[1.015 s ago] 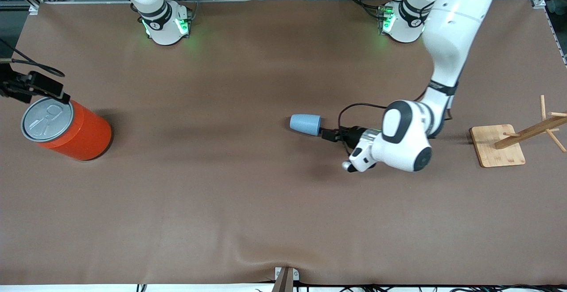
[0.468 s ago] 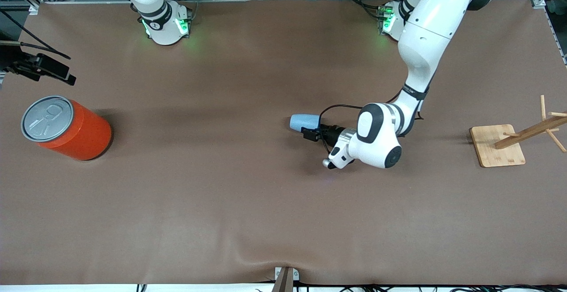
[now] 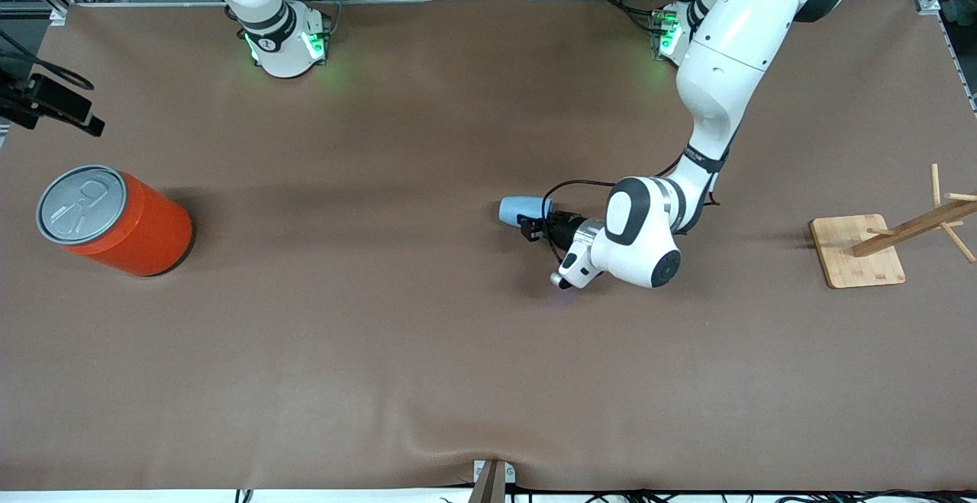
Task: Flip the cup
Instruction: 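Grasp the lying cup across its body with the left gripper, then lift and rotate the cup upright with the left gripper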
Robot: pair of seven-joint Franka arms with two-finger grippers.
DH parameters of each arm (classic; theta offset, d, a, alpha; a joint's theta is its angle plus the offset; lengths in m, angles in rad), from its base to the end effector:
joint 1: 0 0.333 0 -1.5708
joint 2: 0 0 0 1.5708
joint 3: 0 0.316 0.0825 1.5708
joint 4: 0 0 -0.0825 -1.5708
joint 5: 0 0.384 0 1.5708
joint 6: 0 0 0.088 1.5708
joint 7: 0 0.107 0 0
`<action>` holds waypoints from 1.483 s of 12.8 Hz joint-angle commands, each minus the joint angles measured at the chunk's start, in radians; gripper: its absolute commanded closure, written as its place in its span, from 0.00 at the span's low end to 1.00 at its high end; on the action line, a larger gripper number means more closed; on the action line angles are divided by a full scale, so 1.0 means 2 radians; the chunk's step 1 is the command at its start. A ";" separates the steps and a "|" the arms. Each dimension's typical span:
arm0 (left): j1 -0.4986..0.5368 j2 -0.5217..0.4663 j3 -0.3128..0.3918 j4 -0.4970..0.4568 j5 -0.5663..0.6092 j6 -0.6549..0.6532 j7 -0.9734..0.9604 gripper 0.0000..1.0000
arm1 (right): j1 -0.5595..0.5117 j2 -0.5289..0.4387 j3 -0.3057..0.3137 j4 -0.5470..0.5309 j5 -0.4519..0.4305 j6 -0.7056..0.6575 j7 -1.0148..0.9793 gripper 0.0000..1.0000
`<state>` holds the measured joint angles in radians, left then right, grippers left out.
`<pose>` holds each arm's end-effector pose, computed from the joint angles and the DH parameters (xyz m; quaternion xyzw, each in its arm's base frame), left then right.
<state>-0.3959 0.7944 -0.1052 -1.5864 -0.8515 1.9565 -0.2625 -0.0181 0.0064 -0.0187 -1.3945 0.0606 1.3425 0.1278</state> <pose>0.5608 -0.3550 0.1622 0.8957 0.1327 -0.3201 0.2787 0.5305 -0.0120 0.6830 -0.9962 0.0762 0.0305 0.0283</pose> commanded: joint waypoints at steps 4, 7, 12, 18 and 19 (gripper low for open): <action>0.042 -0.049 0.010 0.008 0.019 -0.026 -0.048 1.00 | 0.001 -0.016 0.001 -0.014 -0.010 -0.007 -0.006 0.00; 0.084 -0.124 0.010 0.009 0.142 -0.045 -0.084 1.00 | 0.004 -0.024 0.002 -0.022 -0.010 -0.007 -0.006 0.00; 0.140 -0.137 0.012 0.024 0.380 -0.035 -0.118 1.00 | 0.002 -0.020 0.004 -0.018 -0.009 -0.005 -0.008 0.00; 0.160 -0.084 0.013 0.023 0.437 0.063 -0.120 1.00 | 0.004 -0.020 0.005 -0.016 -0.017 -0.006 -0.009 0.00; 0.160 -0.080 0.013 0.023 0.438 0.064 -0.121 1.00 | 0.004 -0.020 0.005 -0.016 -0.017 -0.006 -0.009 0.00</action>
<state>-0.0699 0.6209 -0.0750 -1.5480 -0.0099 2.0711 -0.4776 -0.0149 -0.0105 -0.0103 -1.4081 0.0485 1.3280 0.1219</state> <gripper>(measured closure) 0.938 0.000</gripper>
